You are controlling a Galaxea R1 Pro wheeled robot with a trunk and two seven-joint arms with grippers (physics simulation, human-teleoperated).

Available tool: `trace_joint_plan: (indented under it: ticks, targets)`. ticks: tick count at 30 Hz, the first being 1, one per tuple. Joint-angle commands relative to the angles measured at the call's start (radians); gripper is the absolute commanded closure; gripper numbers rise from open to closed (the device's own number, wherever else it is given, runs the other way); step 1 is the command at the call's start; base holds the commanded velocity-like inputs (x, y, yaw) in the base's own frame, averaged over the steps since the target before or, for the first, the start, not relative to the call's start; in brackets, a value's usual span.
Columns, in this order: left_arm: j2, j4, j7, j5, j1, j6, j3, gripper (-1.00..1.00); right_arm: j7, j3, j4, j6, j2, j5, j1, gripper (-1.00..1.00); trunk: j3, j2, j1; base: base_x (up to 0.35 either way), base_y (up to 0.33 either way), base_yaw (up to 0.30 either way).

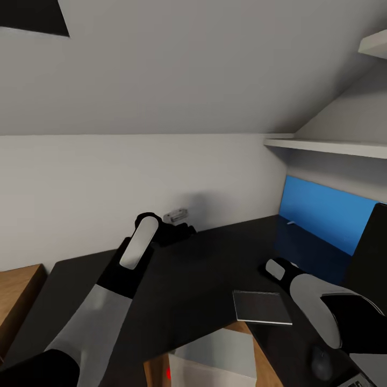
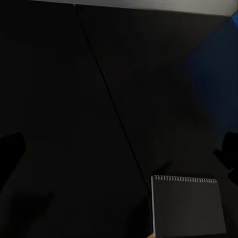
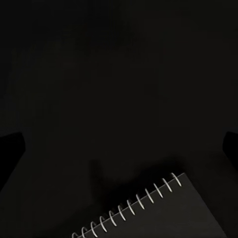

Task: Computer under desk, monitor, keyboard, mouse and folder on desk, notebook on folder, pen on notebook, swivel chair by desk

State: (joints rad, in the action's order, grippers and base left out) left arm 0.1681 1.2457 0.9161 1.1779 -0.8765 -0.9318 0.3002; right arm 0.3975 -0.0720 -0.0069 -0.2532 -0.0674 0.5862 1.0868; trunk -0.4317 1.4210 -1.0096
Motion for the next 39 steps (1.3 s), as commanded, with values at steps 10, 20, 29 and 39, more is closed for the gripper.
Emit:
trace_joint_plan:
  ticks: [10, 20, 29, 39]
  targets:
    - [0.001, -0.001, 0.010, 0.009, -0.001, -0.001, 0.001, -1.00, 0.003, -0.008, -0.001, -0.006, 0.000, 0.004, 0.001, -1.00, -0.033, 0.071, -0.038, 0.000, 0.000, 0.000]
    - [0.002, -0.007, 0.010, 0.009, -0.001, -0.001, 0.002, -1.00, 0.003, -0.009, -0.001, -0.006, 0.000, 0.004, 0.001, -1.00, -0.064, 0.141, -0.077, 0.000, 0.000, 0.000]
    - [-0.001, -0.007, 0.010, 0.009, -0.001, -0.001, 0.001, -1.00, 0.003, -0.008, -0.001, -0.007, -0.001, 0.005, 0.001, -1.00, -0.092, 0.204, -0.111, 0.000, 0.000, 0.000]
    - [-0.003, -0.007, 0.010, 0.009, -0.001, -0.002, 0.002, -1.00, 0.002, -0.007, -0.001, -0.009, -0.048, 0.068, 0.001, -1.00, -0.102, 0.225, -0.123, 0.000, 0.000, 0.000]
